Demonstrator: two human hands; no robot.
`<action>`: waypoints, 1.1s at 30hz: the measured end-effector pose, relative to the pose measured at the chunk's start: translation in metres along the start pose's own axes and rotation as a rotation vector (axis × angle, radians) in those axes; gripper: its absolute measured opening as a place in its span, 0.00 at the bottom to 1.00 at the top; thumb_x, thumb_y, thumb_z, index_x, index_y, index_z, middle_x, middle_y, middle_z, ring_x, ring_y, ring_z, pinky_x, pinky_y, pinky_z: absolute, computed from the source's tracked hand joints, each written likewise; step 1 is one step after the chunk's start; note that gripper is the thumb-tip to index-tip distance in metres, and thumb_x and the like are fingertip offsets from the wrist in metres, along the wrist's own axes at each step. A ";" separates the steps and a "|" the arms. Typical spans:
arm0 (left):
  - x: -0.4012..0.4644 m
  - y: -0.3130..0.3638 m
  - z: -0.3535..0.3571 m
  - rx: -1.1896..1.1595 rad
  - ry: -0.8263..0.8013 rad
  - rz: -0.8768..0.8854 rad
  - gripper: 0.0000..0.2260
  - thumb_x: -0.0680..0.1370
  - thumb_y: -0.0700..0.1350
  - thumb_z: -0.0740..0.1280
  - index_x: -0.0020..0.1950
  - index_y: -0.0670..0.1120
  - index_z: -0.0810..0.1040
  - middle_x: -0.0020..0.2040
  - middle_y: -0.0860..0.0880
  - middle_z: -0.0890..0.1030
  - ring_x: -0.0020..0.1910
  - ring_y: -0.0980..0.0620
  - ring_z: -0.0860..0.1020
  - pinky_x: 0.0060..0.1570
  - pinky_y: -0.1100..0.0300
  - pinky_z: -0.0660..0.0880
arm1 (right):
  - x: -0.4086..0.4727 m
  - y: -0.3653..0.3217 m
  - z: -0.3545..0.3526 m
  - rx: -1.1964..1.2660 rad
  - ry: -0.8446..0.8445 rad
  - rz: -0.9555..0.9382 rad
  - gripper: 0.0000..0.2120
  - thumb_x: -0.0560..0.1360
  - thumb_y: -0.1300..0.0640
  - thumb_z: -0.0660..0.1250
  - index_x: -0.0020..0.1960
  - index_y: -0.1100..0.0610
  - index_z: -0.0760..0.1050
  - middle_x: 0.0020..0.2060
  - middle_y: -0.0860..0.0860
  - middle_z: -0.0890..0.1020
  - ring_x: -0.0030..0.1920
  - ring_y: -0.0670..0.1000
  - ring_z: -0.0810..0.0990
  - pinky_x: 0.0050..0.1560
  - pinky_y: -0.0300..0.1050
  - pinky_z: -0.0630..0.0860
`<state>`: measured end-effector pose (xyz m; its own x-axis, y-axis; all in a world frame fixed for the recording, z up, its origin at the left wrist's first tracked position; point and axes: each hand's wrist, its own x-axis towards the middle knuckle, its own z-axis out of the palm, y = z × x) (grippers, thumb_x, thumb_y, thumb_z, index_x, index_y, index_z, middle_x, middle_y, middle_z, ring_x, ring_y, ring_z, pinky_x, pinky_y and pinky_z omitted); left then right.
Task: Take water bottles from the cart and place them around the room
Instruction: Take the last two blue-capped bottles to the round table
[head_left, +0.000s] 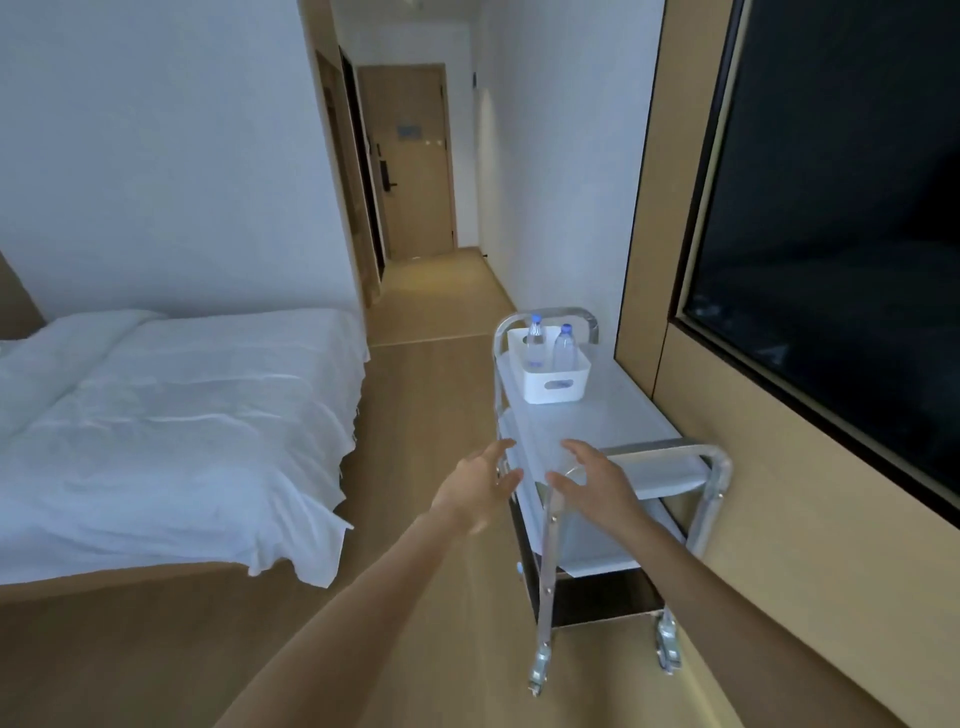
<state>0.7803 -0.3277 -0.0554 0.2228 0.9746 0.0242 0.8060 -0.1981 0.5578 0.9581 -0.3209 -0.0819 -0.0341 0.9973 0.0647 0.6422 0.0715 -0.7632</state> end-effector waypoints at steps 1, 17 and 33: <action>0.026 -0.009 0.000 0.000 0.001 0.005 0.23 0.81 0.51 0.58 0.74 0.48 0.59 0.69 0.44 0.71 0.66 0.44 0.71 0.63 0.53 0.70 | 0.026 0.004 0.006 0.002 -0.002 0.001 0.27 0.76 0.50 0.66 0.72 0.56 0.64 0.70 0.52 0.69 0.69 0.52 0.67 0.66 0.42 0.63; 0.407 -0.167 -0.071 -0.086 -0.011 -0.018 0.21 0.80 0.47 0.60 0.73 0.49 0.62 0.68 0.46 0.73 0.65 0.45 0.73 0.64 0.53 0.70 | 0.444 0.001 0.080 0.063 0.011 0.059 0.27 0.75 0.50 0.67 0.71 0.55 0.64 0.69 0.52 0.70 0.69 0.52 0.68 0.67 0.44 0.63; 0.742 -0.222 -0.018 -0.310 -0.299 0.185 0.20 0.80 0.47 0.60 0.72 0.45 0.64 0.68 0.47 0.72 0.64 0.48 0.73 0.61 0.62 0.67 | 0.621 0.098 0.046 0.055 0.560 0.583 0.26 0.73 0.59 0.70 0.68 0.56 0.68 0.64 0.54 0.74 0.64 0.55 0.72 0.58 0.40 0.65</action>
<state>0.7571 0.4412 -0.1460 0.5325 0.8437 -0.0684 0.5458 -0.2805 0.7895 0.9644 0.3062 -0.1456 0.6922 0.7198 -0.0522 0.3992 -0.4421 -0.8033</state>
